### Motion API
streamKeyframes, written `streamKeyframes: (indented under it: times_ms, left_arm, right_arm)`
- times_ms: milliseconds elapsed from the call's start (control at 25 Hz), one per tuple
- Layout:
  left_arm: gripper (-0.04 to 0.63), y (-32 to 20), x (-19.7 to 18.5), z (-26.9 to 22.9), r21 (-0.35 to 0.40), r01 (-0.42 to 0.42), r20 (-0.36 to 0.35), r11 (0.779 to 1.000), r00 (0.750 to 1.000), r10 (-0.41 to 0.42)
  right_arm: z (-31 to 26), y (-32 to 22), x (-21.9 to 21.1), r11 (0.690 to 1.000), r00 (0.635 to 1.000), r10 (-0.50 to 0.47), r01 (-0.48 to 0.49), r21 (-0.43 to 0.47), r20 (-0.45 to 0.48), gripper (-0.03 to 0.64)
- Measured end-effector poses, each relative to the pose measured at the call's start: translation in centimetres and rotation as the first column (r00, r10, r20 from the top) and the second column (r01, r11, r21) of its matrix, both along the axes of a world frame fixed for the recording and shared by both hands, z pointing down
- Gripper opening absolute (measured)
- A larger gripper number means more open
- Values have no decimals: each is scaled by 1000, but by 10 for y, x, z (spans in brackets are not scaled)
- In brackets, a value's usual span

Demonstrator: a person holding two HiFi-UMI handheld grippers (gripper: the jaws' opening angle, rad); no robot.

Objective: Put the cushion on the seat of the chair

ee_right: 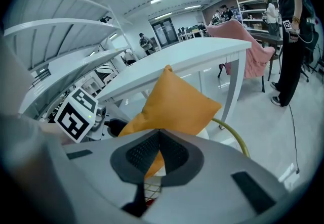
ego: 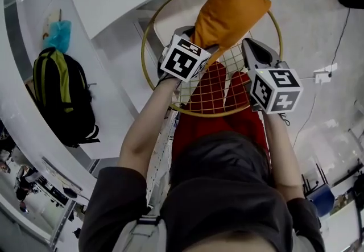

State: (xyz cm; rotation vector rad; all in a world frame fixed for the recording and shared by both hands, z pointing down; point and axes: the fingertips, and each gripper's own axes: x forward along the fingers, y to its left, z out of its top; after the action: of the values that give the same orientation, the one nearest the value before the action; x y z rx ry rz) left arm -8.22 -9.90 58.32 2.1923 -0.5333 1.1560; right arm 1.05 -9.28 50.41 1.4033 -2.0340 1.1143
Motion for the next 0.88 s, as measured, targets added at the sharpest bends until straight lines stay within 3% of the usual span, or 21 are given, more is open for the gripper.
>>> streamKeyframes:
  times_ms: [880]
  left_arm:
    - [351, 4, -1, 63, -88, -71, 116, 994, 990, 81]
  right_arm:
    - [52, 9, -12, 989, 996, -94, 93, -114, -2, 17]
